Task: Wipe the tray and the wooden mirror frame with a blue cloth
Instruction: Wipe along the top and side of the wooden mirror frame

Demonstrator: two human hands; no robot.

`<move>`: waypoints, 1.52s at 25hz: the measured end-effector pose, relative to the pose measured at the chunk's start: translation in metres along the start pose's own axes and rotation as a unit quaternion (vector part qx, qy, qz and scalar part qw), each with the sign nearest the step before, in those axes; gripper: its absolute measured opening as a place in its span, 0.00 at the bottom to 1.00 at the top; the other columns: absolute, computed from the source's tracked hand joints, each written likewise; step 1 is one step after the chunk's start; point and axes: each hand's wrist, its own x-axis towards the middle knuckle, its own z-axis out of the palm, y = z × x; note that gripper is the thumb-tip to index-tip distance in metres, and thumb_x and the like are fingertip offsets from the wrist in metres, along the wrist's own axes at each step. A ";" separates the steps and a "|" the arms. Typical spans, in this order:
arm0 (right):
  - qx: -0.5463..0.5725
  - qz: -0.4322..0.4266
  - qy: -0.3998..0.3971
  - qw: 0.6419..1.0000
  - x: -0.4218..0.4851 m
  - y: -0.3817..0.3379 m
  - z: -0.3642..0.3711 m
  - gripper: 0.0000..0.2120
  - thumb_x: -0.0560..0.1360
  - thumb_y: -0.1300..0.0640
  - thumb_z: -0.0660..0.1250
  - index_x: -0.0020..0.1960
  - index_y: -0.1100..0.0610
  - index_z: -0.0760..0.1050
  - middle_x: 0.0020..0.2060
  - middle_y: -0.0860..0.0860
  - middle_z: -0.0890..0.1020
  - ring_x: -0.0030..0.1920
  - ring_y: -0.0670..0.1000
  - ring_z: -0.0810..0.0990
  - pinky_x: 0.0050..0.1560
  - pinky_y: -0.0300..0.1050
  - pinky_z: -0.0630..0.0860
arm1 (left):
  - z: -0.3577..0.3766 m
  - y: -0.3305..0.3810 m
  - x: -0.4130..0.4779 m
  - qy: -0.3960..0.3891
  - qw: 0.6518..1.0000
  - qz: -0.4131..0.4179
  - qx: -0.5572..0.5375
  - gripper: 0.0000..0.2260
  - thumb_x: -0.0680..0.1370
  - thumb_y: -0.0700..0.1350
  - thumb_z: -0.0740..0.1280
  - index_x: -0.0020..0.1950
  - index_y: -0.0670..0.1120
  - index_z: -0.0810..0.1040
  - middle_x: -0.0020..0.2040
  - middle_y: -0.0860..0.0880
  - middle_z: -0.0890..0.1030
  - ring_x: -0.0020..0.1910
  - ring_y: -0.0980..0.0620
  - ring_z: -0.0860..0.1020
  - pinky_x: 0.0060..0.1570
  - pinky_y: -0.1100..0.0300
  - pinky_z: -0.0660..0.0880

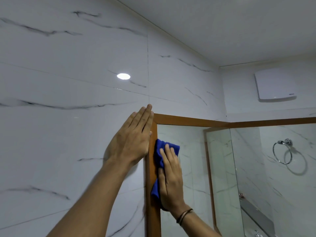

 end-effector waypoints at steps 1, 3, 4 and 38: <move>-0.010 -0.005 0.000 1.000 0.016 0.003 -0.002 0.28 0.90 0.46 0.53 0.89 0.41 0.52 0.90 0.40 0.55 0.91 0.48 0.52 0.90 0.58 0.53 | 0.001 0.001 0.000 -0.002 1.000 0.000 0.001 0.28 0.91 0.48 0.44 0.90 0.38 0.46 0.90 0.40 0.43 0.90 0.44 0.47 0.90 0.47 0.50; -0.008 0.015 0.019 1.000 0.060 0.003 -0.003 0.28 0.89 0.51 0.55 0.88 0.49 0.59 0.89 0.44 0.57 0.91 0.50 0.55 0.91 0.54 0.53 | 0.001 0.000 0.002 0.019 1.000 -0.005 -0.003 0.29 0.90 0.49 0.42 0.89 0.38 0.51 0.90 0.39 0.48 0.90 0.44 0.51 0.89 0.47 0.53; -0.001 0.030 0.030 0.999 0.066 0.000 -0.001 0.27 0.89 0.52 0.55 0.88 0.51 0.60 0.89 0.44 0.58 0.91 0.50 0.55 0.91 0.52 0.52 | 0.002 0.000 0.002 0.026 1.000 -0.007 -0.004 0.29 0.89 0.49 0.42 0.89 0.38 0.53 0.90 0.39 0.50 0.90 0.43 0.53 0.89 0.48 0.54; 0.096 0.553 0.338 0.755 0.186 -0.014 -0.019 0.16 0.91 0.54 0.55 0.71 0.59 0.77 0.74 0.56 0.78 0.80 0.59 0.72 0.83 0.56 0.63 | 0.021 -0.005 0.001 0.090 0.996 0.022 -0.001 0.29 0.88 0.48 0.48 0.85 0.33 0.63 0.86 0.33 0.61 0.85 0.36 0.65 0.83 0.39 0.68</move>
